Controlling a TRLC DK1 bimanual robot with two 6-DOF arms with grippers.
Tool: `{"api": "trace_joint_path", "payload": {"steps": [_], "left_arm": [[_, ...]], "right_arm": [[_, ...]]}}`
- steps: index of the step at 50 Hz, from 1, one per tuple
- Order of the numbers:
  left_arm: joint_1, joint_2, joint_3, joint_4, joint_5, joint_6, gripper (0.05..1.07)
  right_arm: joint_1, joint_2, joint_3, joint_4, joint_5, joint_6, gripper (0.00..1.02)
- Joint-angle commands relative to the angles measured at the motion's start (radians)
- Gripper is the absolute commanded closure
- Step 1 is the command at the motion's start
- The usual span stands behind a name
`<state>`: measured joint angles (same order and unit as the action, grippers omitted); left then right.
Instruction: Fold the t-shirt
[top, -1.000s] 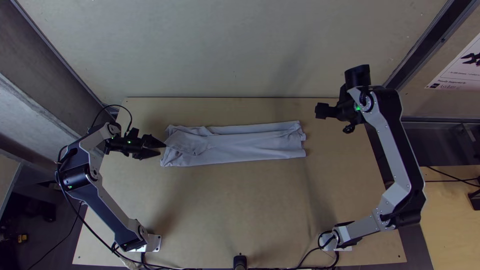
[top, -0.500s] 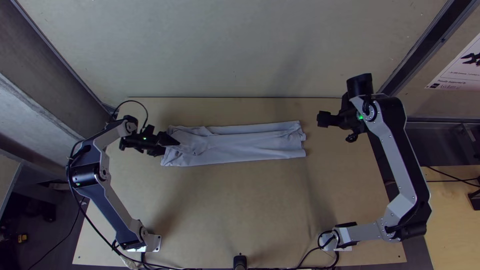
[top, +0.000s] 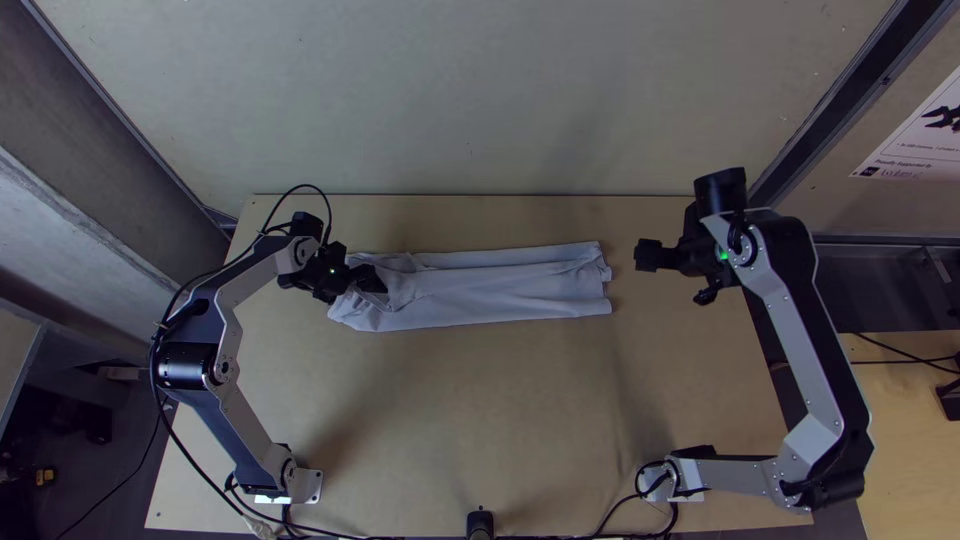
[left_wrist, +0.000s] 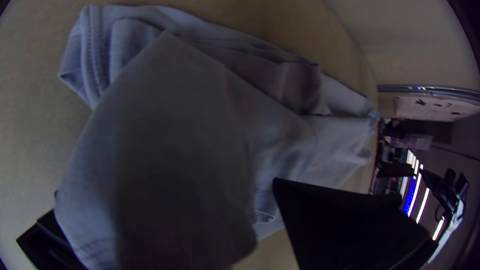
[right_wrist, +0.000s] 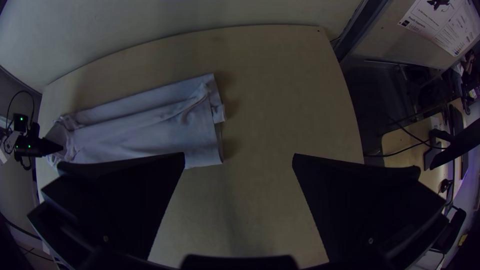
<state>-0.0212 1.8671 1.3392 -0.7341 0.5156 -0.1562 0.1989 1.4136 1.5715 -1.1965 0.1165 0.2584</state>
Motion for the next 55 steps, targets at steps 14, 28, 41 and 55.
{"api": "trace_joint_path", "payload": {"steps": [14, 28, 41, 55], "left_arm": [[-0.002, -0.045, -0.043, -0.024, -0.183, -0.039, 1.05], [0.144, -0.052, 0.101, -0.154, -0.276, 0.107, 1.05], [0.313, -0.036, 0.215, -0.225, -0.382, 0.296, 1.05], [0.417, -0.020, 0.342, -0.232, -0.566, 0.488, 1.05]], "right_arm": [[0.007, -0.104, -0.179, 0.109, 0.006, 0.027, 0.04], [-0.059, -0.117, -0.196, 0.210, 0.006, 0.007, 0.04], [-0.113, -0.117, -0.199, 0.259, 0.006, -0.008, 0.04], [-0.150, -0.123, -0.199, 0.261, 0.005, -0.036, 0.04]]}}
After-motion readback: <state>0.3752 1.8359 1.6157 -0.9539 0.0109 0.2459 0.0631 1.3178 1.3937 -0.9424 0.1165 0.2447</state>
